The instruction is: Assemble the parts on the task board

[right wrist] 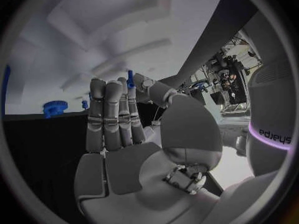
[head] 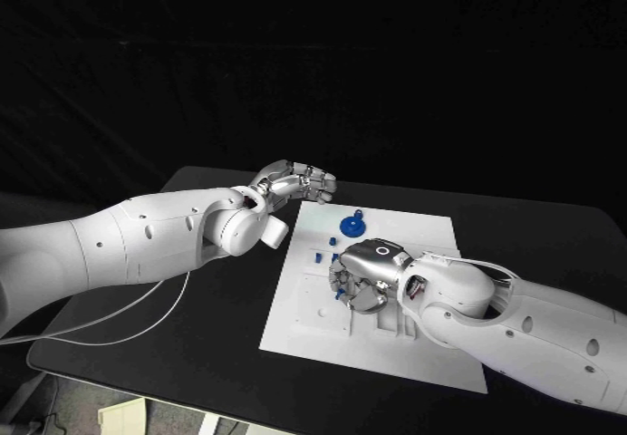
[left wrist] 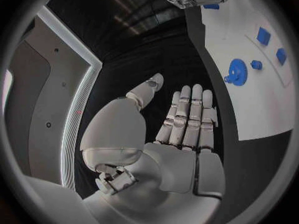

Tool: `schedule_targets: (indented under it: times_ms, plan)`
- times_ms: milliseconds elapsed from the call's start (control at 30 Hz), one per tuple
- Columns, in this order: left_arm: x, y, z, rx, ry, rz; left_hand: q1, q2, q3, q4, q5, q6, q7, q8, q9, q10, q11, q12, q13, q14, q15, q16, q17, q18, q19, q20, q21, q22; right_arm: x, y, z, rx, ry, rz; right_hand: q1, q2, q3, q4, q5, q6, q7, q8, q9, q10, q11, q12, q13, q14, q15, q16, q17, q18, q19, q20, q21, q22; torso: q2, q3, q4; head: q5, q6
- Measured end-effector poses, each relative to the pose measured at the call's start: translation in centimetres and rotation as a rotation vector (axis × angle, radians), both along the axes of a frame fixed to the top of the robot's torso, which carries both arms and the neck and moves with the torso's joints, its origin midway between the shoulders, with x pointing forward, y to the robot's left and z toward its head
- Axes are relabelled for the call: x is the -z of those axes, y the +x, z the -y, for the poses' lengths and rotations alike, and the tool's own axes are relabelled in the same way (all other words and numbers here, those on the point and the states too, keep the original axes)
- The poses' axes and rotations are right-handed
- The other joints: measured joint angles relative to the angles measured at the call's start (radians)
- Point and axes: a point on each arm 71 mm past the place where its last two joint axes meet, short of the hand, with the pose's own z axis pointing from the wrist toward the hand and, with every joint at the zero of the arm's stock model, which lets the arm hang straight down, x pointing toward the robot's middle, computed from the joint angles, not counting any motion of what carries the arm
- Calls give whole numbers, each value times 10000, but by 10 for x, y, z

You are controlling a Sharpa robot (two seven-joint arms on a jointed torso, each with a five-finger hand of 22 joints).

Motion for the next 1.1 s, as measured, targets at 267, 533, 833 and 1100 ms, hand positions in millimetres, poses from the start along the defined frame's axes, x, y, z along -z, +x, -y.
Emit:
schedule_targets:
  times_ms: [267,533,833,1100]
  plan:
    - [0,0,0,-5,2,-10,0,0,0,0,0,0,0,0,-10,0,0,0,-10,0,0,-39,9,-1,0,0,0,-3,1,2,3,74,-91,85,0,0,-10,-10,-1,-13,11,-2,10,-16,14,40,19,0,0,3,-6,-1,48,-15,-1,0,0,-2,-6,-14,-12]
    - [0,1,0,-14,5,-14,0,0,0,0,0,0,0,0,-9,0,0,0,-20,0,0,-39,10,-7,0,0,0,6,1,4,4,127,-127,127,1,0,-11,-10,-8,-32,-2,-28,2,-18,14,43,20,0,1,3,-7,-2,47,-13,-2,0,-1,-4,0,-34,-4]
    - [0,1,0,-17,4,-17,0,0,0,0,-1,0,0,0,-18,0,0,0,-29,-1,0,-39,16,-18,0,1,0,6,1,3,7,167,-157,135,1,0,-12,-10,-9,-34,-2,-55,-3,-17,16,42,52,1,3,3,-6,-2,45,-10,-6,0,-4,-10,11,-35,-5]
    - [0,1,-2,-42,10,-16,0,0,0,0,-1,0,0,0,-17,0,0,0,-35,-1,0,-39,24,-63,-1,0,0,6,1,1,10,142,-160,102,1,0,-12,-10,-39,-34,-2,-60,-1,2,36,41,54,17,19,3,-15,-2,47,-6,-6,0,-3,-11,11,-25,-27]
